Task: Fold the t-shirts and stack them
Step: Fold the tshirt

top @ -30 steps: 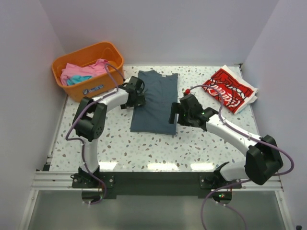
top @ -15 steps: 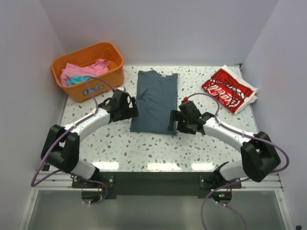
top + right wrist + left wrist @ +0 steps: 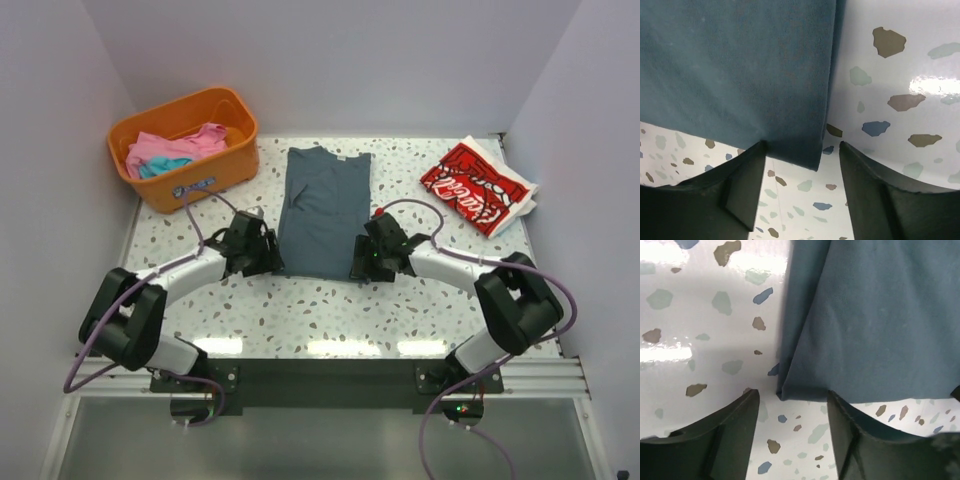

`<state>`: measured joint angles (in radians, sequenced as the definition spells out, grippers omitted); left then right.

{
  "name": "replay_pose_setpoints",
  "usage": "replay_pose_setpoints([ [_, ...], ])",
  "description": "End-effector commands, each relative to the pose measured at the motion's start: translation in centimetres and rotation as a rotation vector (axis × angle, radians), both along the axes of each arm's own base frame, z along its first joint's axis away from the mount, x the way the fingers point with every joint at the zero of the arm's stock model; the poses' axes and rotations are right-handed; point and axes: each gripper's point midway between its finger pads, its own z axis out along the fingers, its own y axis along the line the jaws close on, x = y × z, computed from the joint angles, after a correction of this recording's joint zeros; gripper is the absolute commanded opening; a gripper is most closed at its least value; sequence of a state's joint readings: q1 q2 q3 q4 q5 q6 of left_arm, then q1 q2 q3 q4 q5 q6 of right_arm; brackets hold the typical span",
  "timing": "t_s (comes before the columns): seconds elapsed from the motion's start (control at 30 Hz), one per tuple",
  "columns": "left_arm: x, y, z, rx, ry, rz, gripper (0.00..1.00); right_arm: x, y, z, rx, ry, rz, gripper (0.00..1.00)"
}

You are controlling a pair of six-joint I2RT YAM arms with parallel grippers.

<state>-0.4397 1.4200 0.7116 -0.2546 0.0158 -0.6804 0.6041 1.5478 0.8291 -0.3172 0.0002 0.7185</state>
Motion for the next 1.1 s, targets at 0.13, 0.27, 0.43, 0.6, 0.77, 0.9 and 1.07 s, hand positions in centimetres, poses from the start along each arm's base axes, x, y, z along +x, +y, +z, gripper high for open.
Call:
replay_pose_setpoints([
  [0.13, 0.6, -1.3, -1.5, -0.045, 0.003, -0.029, 0.45, 0.3, 0.6, -0.8, 0.012, 0.004, 0.0, 0.51],
  [0.27, 0.0, -1.5, -2.5, -0.061, 0.024, -0.038, 0.35, 0.0, 0.8, -1.6, 0.016, 0.033, 0.004, 0.39],
  [0.43, -0.3, -1.8, -3.2, -0.062, 0.043, -0.061, 0.0, -0.5, 0.6, -1.8, 0.024, 0.035, -0.006, 0.29],
  [0.6, -2.1, -2.2, -1.9, -0.048, 0.013, -0.084, 0.0, -1.5, 0.3, -1.3, 0.032, 0.041, 0.023, 0.01],
  [0.77, -8.1, -2.9, -1.1, -0.023, 0.046, -0.143, 0.0, -5.7, -0.4, 0.5, 0.032, 0.036, 0.108, 0.0],
  [0.9, -12.3, -3.5, 1.6, -0.128, 0.029, -0.182, 0.0, -12.4, -1.6, 1.1, 0.028, 0.092, 0.205, 0.0],
  [1.07, -14.3, -4.8, 6.5, -0.284, -0.064, -0.255, 0.0, -15.0, -2.7, 5.1, 0.115, 0.029, 0.205, 0.0],
])
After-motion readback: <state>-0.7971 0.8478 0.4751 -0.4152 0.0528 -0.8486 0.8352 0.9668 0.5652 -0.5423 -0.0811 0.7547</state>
